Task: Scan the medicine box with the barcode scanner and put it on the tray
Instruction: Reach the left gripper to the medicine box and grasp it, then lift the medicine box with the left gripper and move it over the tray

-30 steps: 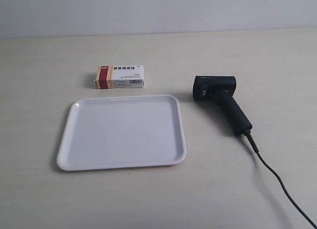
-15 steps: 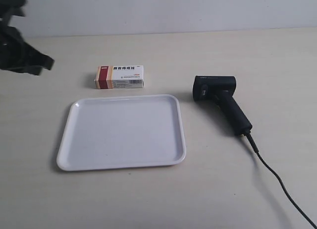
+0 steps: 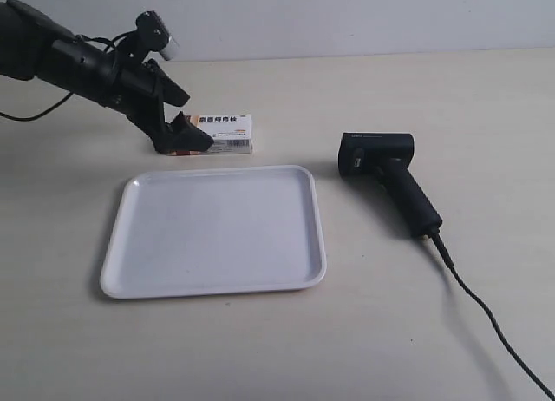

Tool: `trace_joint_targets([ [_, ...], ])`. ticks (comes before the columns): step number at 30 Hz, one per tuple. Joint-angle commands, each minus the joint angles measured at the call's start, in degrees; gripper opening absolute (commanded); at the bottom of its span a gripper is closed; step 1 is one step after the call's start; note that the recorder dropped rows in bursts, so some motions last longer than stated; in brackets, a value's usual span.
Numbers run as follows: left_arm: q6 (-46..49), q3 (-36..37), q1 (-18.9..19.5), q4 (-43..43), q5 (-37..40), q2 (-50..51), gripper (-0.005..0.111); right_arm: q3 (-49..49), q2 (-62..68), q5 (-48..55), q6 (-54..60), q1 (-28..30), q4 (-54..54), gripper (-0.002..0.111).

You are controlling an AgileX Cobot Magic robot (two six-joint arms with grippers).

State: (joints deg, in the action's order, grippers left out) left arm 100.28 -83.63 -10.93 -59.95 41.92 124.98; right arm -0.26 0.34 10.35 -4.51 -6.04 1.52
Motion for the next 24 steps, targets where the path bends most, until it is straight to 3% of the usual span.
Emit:
trace_joint_targets([
  [1,2.9,-5.4,0.0,-2.7,-0.1,5.4,0.104,0.3,-0.3,-0.1,0.7,0.3,-0.6,0.0],
  [11,2.6,-15.3,0.0,-2.2,2.8,15.5,0.104,0.3,-0.3,-0.1,0.7,0.3,-0.6,0.0],
  [14,2.7,-16.0,0.0,-2.2,3.7,16.7,0.095,0.3,-0.3,-0.1,0.7,0.3,-0.6,0.0],
  [17,2.7,-16.0,0.0,-2.0,4.6,16.6,0.066,0.3,-0.3,-0.1,0.7,0.3,-0.6,0.0],
  [22,2.5,-16.0,0.0,-1.8,8.9,14.4,0.0,0.3,-0.3,-0.1,0.4,0.3,-0.6,0.0],
  [24,1.6,-16.0,0.0,-1.3,11.6,12.3,0.002,0.3,-0.3,-0.1,0.4,0.3,-0.6,0.0],
])
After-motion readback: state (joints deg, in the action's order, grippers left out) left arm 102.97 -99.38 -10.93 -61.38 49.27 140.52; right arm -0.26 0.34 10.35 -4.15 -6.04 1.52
